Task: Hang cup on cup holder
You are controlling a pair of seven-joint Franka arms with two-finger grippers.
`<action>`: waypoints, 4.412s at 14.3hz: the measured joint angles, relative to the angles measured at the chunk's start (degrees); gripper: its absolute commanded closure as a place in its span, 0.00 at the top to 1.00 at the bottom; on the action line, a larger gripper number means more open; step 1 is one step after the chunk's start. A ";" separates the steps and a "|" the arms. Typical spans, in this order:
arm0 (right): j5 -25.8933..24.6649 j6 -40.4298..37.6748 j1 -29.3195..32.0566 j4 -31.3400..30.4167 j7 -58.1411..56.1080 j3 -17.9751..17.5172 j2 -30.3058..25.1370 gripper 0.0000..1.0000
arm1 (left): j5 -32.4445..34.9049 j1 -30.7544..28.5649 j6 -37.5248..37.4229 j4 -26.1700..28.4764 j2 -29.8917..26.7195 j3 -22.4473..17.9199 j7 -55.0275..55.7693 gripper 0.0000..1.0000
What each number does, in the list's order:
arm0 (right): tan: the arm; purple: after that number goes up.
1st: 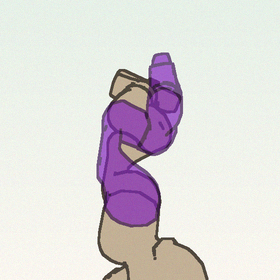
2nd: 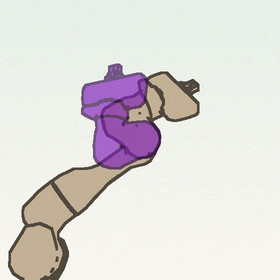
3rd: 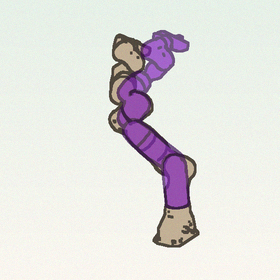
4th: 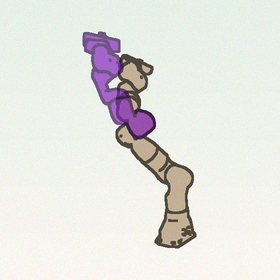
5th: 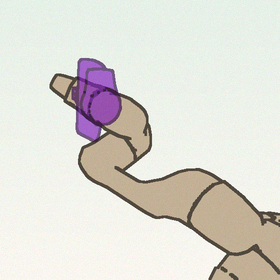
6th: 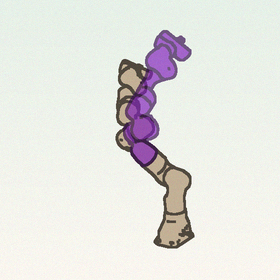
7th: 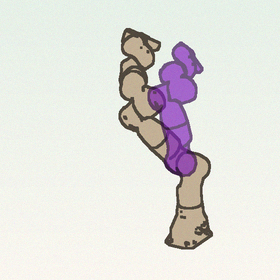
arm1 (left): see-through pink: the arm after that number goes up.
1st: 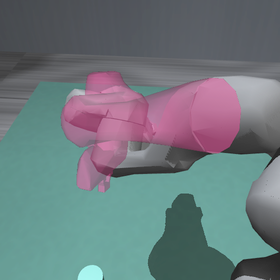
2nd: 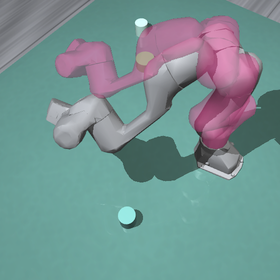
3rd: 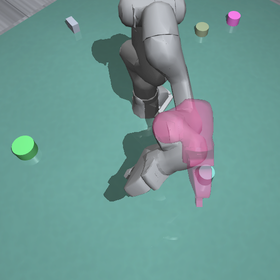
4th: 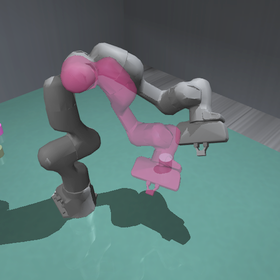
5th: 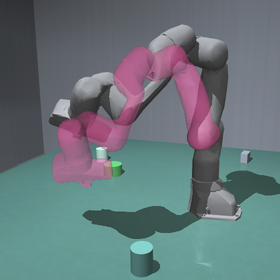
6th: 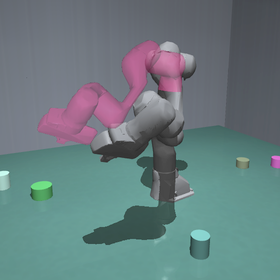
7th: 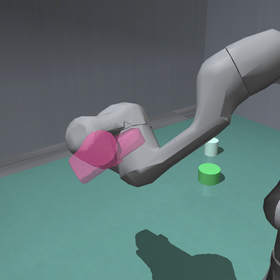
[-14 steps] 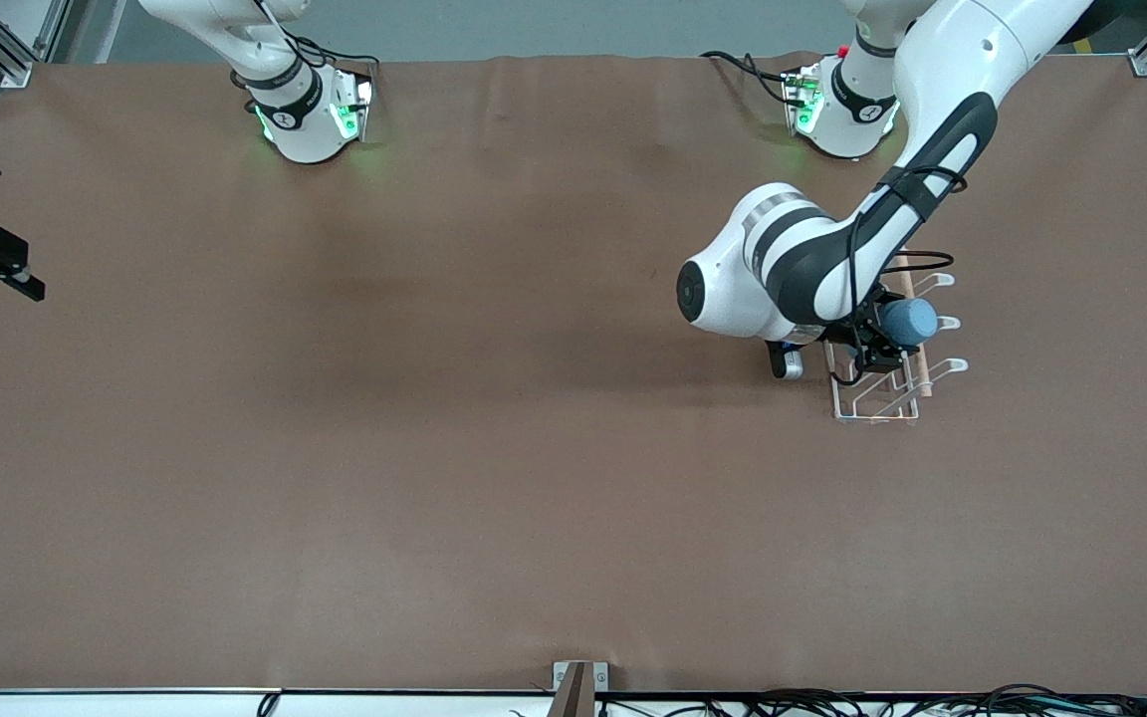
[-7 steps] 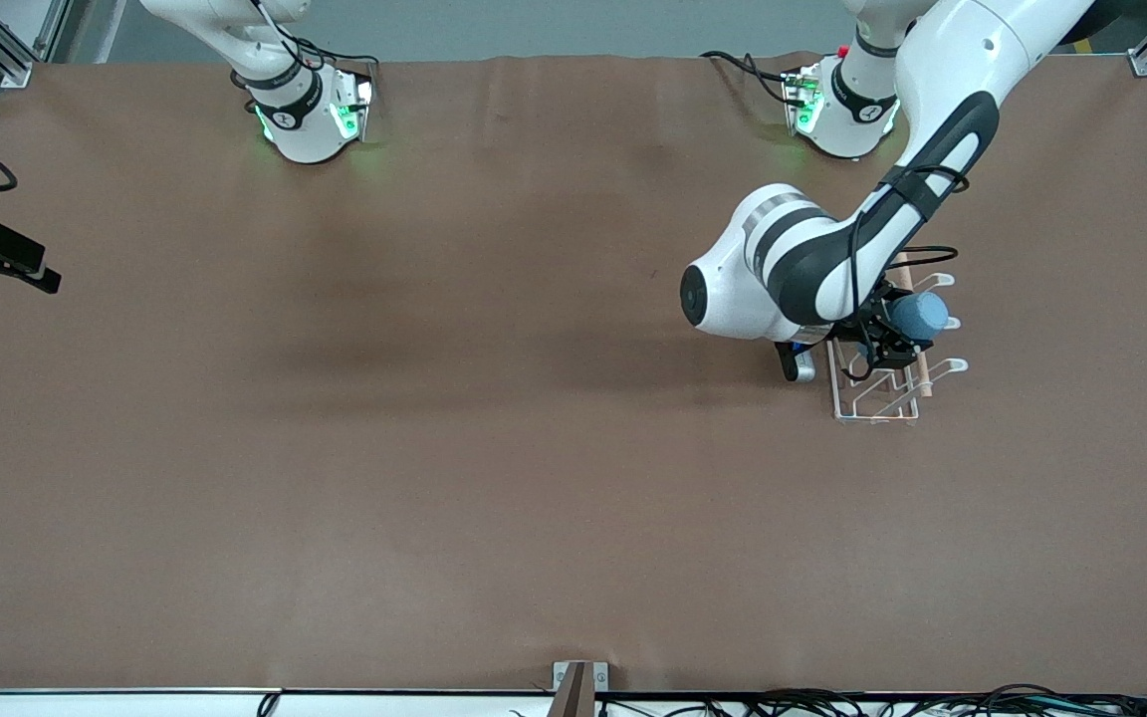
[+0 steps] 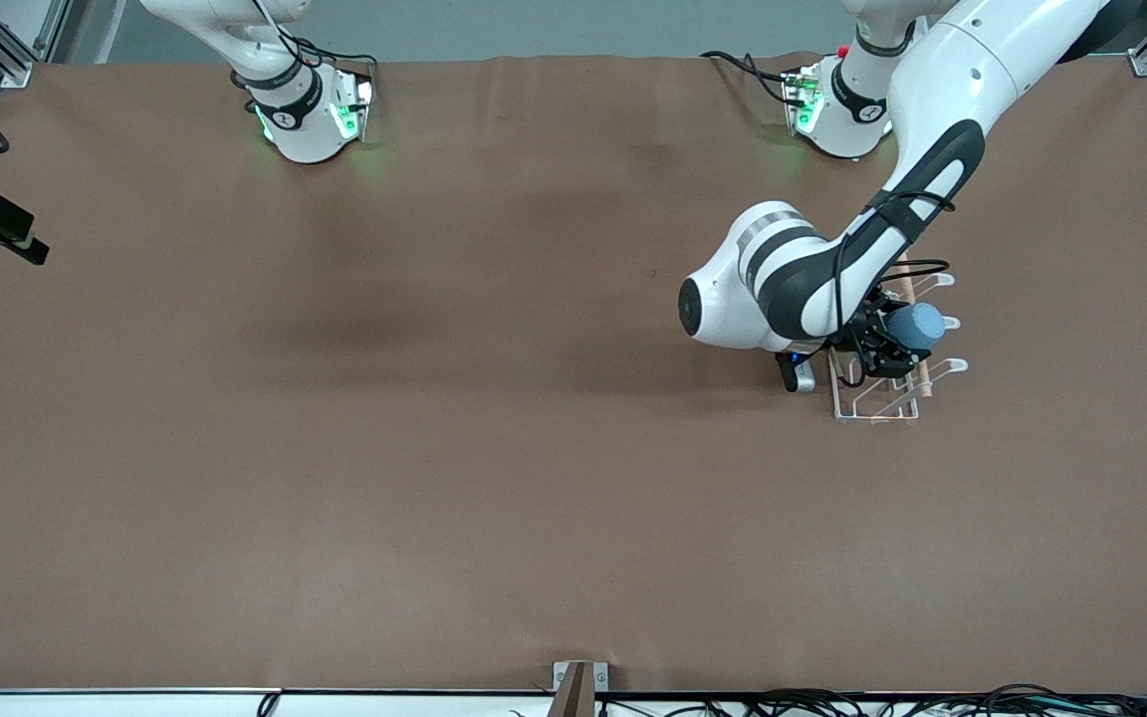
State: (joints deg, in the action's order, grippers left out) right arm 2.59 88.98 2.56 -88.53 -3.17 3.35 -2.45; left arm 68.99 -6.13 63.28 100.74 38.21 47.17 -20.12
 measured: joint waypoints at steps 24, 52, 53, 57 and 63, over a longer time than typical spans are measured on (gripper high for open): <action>-1.14 -2.78 -1.31 3.28 6.52 -0.35 1.80 1.00 | -7.40 0.07 -0.03 -23.09 0.03 2.53 8.05 1.00; -1.93 -2.36 0.21 3.37 3.07 0.33 2.77 1.00 | -65.31 5.07 11.82 -27.38 -30.11 -34.45 33.24 1.00; -1.96 -2.36 0.21 3.41 3.07 0.30 2.77 1.00 | -66.72 5.16 12.54 -25.89 -31.06 -35.92 33.10 1.00; -2.82 -2.37 0.17 3.47 3.07 -0.02 2.77 1.00 | -68.28 5.17 20.72 -14.13 -38.50 -39.09 31.14 1.00; -2.87 -2.56 0.15 3.56 3.96 -0.22 2.77 1.00 | -68.29 5.17 26.06 -3.17 -46.44 -39.32 30.99 1.00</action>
State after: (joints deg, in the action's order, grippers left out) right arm -0.28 86.42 2.72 -84.97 0.78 3.13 0.32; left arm 0.70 -0.96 89.34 97.57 -8.24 7.85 10.87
